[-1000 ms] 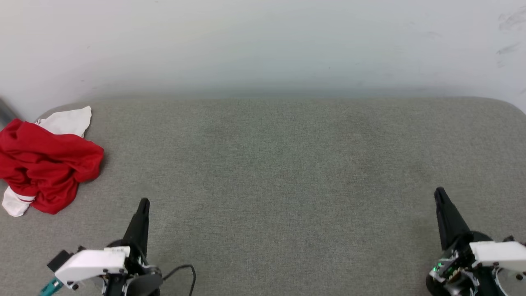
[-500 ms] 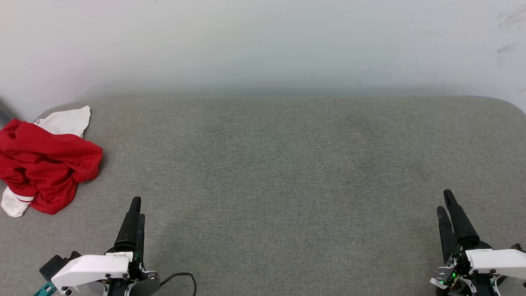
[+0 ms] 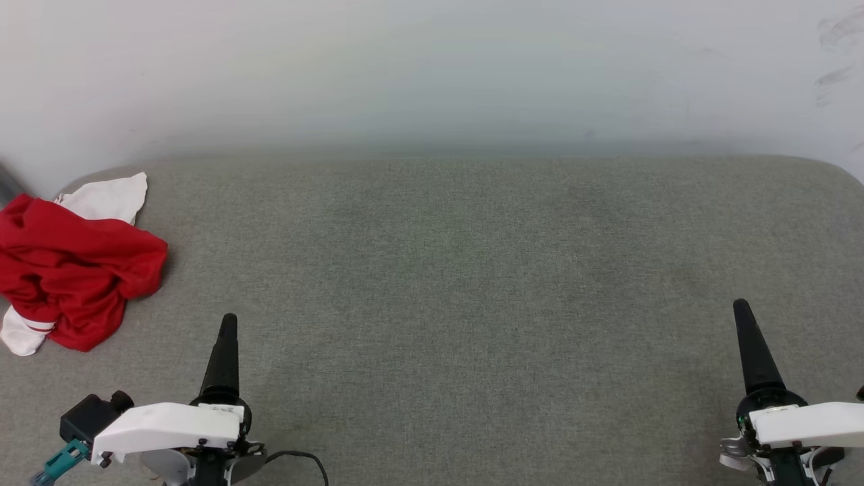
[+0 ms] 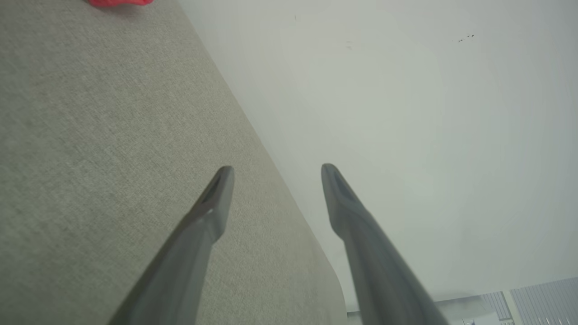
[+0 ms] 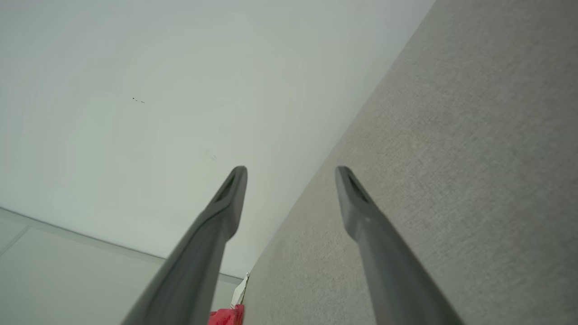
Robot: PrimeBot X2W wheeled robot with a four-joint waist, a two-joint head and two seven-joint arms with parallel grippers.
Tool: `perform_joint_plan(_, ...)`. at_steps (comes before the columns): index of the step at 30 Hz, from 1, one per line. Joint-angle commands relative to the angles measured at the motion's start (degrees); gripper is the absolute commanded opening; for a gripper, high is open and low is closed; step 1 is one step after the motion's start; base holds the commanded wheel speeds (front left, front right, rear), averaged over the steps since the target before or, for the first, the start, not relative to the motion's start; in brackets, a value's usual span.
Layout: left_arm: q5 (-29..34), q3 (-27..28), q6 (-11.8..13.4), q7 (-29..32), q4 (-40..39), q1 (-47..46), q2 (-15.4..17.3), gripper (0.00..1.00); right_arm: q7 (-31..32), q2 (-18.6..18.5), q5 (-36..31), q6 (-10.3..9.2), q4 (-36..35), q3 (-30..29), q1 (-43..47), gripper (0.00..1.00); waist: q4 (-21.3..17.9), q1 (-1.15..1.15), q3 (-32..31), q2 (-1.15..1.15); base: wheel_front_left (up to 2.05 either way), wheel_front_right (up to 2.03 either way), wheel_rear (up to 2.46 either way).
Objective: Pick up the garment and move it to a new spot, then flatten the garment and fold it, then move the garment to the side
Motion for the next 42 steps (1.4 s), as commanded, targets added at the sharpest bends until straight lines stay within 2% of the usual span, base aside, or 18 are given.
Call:
perform_joint_plan(1,2.7,-0.4,0.5,-0.6,-1.4,-0.2,0.1,1.0,-0.6,-0.1,-3.5,0.0,-1.8,0.3,-0.5,1.0,0.0,0.0,0.0,0.0,0.0,0.0,0.0)
perform_joint_plan(11,15.7,-2.5,3.4,-2.8,-2.5,0.7,0.2,1.0,-2.7,-0.1,-18.0,0.0,-4.3,1.8,0.9,1.0,0.0,0.0,0.2,0.0,0.0,0.0,0.0)
perform_joint_plan(22,26.8,-4.3,5.0,-4.9,-3.3,1.3,0.4,1.0,-4.8,-0.1,-30.5,0.0,-5.3,3.2,2.0,1.0,0.1,0.0,0.2,0.0,0.0,0.0,0.0)
perform_joint_plan(31,33.5,-6.2,6.7,-6.2,-3.4,1.9,1.3,1.0,-6.3,-0.1,-37.0,0.0,-5.5,3.1,2.9,1.0,0.1,0.0,0.3,0.0,0.0,0.0,0.0)
perform_joint_plan(42,39.9,-8.1,7.7,-8.0,-4.1,2.7,1.8,1.0,-8.0,-0.1,-44.1,0.0,-6.5,3.2,3.7,1.0,0.1,0.0,0.3,0.0,0.0,0.0,0.0)
